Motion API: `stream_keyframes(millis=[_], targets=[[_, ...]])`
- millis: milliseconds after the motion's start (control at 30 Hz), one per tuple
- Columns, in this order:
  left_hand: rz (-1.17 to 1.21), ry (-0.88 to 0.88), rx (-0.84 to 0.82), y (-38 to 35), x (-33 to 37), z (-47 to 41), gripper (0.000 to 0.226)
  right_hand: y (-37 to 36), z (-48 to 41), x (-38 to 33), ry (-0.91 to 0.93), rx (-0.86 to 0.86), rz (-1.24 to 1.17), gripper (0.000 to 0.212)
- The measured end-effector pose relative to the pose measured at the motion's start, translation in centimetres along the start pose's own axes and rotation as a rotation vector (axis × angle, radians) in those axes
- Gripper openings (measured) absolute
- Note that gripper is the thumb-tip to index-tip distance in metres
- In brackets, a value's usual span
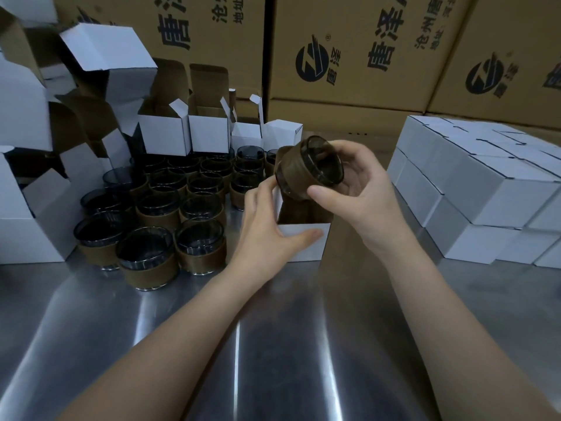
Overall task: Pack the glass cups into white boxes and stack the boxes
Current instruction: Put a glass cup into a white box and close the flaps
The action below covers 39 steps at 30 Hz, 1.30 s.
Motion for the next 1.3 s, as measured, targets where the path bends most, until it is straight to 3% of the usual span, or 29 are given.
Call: stream_keyframes(millis=[367, 633, 1067, 1300], targets=[[0.050, -0.041, 0.010, 0.2, 0.0, -0.1, 0.092, 0.7, 0.0, 0.1, 0.034, -0.060, 0.274, 0.065], [-0.032, -0.071, 0.027, 0.2, 0.1, -0.1, 0.092, 1.0, -0.1, 0.3, -0.064, -0.154, 0.448, 0.070], [-0.101, -0.066, -0.038, 0.2, 0.3, -0.2, 0.102, 0.7, -0.8, 0.2, -0.144, -0.210, 0.614, 0.054], [-0.079, -0.050, -0.035, 0.2, 0.4, -0.1, 0.104, -0.3, -1.6, -0.8, -0.211, -0.338, 0.800, 0.053]])
Point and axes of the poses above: each hand's wrist, its own z-axis away from the middle knuckle, its own y-axis out of the back of the hand, x = y × z, the point moved 2 cm from there along -z, towards the middle knuckle, and after that the axes turned 12 degrees about z, right-handed, at the moved point
